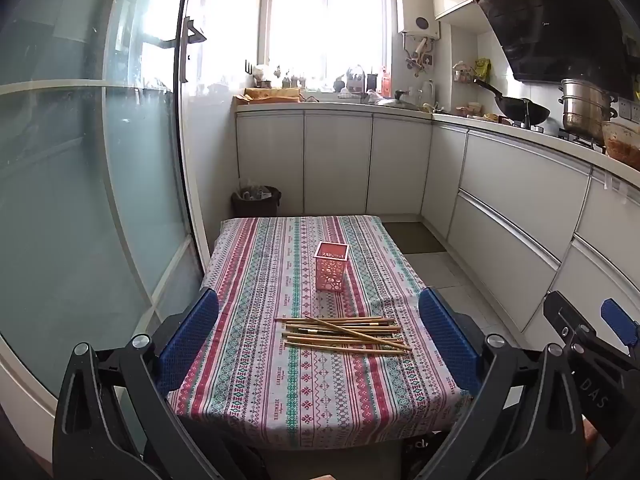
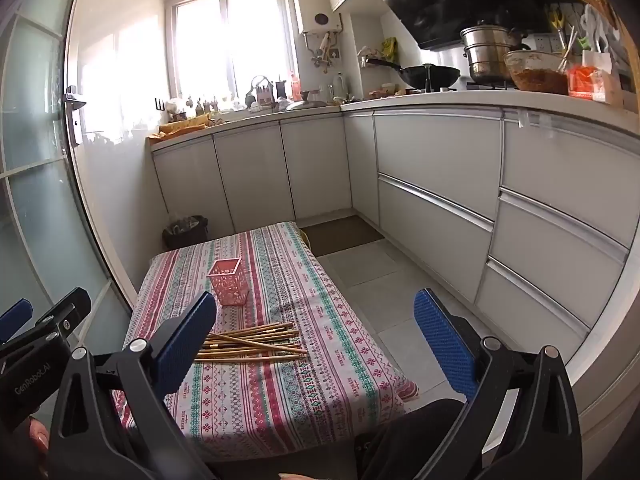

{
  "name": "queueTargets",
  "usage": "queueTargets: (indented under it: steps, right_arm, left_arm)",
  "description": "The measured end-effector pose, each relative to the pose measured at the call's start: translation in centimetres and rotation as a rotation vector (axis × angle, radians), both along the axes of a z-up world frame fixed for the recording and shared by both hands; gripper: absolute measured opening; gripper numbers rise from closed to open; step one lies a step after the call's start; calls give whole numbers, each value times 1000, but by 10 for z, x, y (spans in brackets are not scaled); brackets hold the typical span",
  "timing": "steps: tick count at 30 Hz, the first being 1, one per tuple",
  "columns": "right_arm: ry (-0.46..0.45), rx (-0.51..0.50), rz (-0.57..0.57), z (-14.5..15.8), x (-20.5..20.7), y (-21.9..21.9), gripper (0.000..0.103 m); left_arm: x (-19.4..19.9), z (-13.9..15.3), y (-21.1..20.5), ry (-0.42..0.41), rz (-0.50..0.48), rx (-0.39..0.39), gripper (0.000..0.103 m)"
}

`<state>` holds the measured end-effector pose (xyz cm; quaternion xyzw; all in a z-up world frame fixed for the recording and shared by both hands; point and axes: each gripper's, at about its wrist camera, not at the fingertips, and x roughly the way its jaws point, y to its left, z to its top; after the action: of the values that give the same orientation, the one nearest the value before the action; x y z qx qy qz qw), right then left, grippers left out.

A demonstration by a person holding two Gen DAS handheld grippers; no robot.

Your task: Organize utensils

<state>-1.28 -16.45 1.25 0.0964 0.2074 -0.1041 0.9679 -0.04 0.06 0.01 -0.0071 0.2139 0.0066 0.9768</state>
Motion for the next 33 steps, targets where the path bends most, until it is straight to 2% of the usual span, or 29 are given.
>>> queueTargets:
  steps: [20, 25, 33]
  right_arm:
    - [5, 3, -5, -1, -1, -2, 97]
    - [6, -4, -11, 0, -1, -1, 97]
    - [12, -11, -13, 0, 0, -1, 97]
  left_arm:
    - [2, -1, -1, 11, -14, 6, 96]
    - [3, -1, 3, 14, -14, -18, 96]
    - [3, 1, 4, 7, -10, -17, 95]
